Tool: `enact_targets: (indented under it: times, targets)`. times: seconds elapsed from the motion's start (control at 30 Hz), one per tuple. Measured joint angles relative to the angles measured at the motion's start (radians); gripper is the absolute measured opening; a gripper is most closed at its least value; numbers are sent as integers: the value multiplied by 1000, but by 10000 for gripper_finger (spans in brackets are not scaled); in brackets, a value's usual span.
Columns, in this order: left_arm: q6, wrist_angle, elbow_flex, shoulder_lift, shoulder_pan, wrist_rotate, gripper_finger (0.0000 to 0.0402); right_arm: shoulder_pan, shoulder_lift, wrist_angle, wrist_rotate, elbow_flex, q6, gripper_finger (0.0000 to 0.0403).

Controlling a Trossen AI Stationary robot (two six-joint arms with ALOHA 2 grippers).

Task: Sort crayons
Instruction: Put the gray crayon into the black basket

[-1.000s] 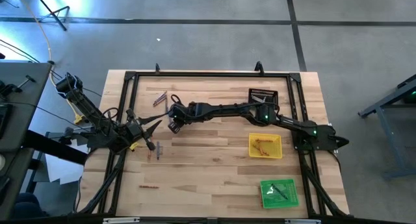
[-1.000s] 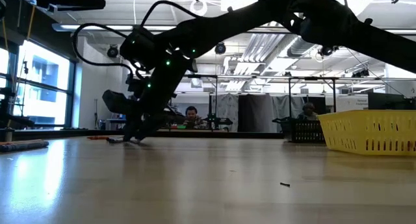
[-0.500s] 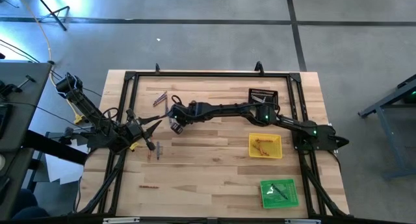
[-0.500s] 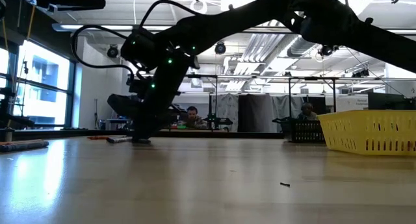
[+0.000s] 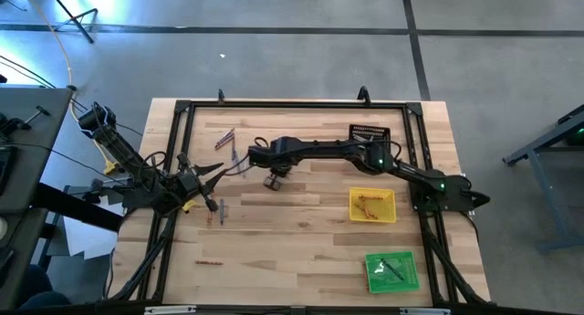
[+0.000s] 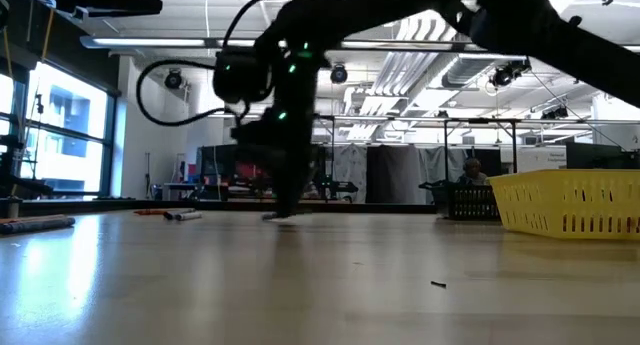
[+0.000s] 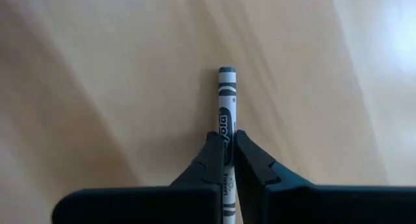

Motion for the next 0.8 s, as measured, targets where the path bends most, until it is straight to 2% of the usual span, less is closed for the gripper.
enact_targets:
  times: [0.23,0.43,0.6,0.7,0.8]
  targets:
    - [-25,-10,0,0,0,0,74,72,-157,-308,61,3,53,3]
    - [-49,-35,0,0,0,0,74,177,-274,-402,134,-16,170,1]
    - [-55,-38,0,0,0,0,74,281,-393,-374,216,-215,336,1]
    - [-71,-38,0,0,0,0,74,338,-489,-341,252,-407,477,1]
    - [-79,-37,0,0,0,0,74,380,-593,-206,254,-613,544,1]
